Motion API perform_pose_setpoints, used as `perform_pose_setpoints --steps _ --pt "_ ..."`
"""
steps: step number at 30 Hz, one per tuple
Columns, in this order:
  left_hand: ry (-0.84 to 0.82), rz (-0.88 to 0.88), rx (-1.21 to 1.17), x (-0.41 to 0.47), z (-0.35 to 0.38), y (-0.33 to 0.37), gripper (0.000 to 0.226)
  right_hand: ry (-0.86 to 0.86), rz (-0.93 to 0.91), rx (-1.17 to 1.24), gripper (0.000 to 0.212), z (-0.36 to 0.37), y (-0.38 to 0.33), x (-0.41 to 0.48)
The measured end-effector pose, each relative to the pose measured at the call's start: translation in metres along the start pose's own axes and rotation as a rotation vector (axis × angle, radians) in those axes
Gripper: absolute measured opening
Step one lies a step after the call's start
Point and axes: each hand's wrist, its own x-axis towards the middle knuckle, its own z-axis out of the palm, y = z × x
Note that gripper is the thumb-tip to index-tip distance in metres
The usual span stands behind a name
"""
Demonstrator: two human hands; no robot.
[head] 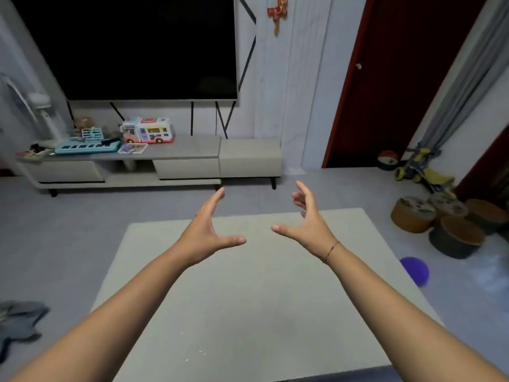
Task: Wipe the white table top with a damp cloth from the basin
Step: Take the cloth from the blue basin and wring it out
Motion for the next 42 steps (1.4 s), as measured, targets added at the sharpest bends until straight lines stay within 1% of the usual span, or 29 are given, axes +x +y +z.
perform_pose_setpoints --steps 2,4,8,13,18,26,32,37,42 --pt "-0.031 0.032 0.005 0.007 0.01 0.004 0.119 0.047 0.024 0.002 0.105 -0.005 0.004 -0.007" --pt "-0.087 0.02 -0.003 0.011 0.023 0.005 0.118 0.081 0.068 0.021 0.105 -0.011 0.012 -0.018" --pt "-0.212 0.056 -0.038 0.021 0.059 0.014 0.118 0.179 0.113 0.004 0.107 -0.032 0.022 -0.043" --pt "-0.363 0.123 -0.058 0.029 0.11 0.034 0.12 0.341 0.176 -0.019 0.109 -0.065 0.036 -0.086" --pt "-0.472 0.181 -0.074 0.026 0.169 0.064 0.114 0.479 0.233 -0.031 0.11 -0.105 0.053 -0.14" --pt "-0.611 0.26 -0.087 -0.004 0.282 0.131 0.108 0.634 0.35 0.007 0.108 -0.185 0.08 -0.235" --pt "-0.752 0.294 -0.09 -0.042 0.386 0.179 0.107 0.747 0.445 0.014 0.107 -0.251 0.108 -0.321" --pt "-0.893 0.294 -0.132 -0.067 0.457 0.2 0.108 0.862 0.532 0.029 0.107 -0.281 0.135 -0.379" --pt "-1.052 0.315 -0.105 -0.075 0.527 0.21 0.106 1.005 0.611 0.032 0.106 -0.299 0.166 -0.421"
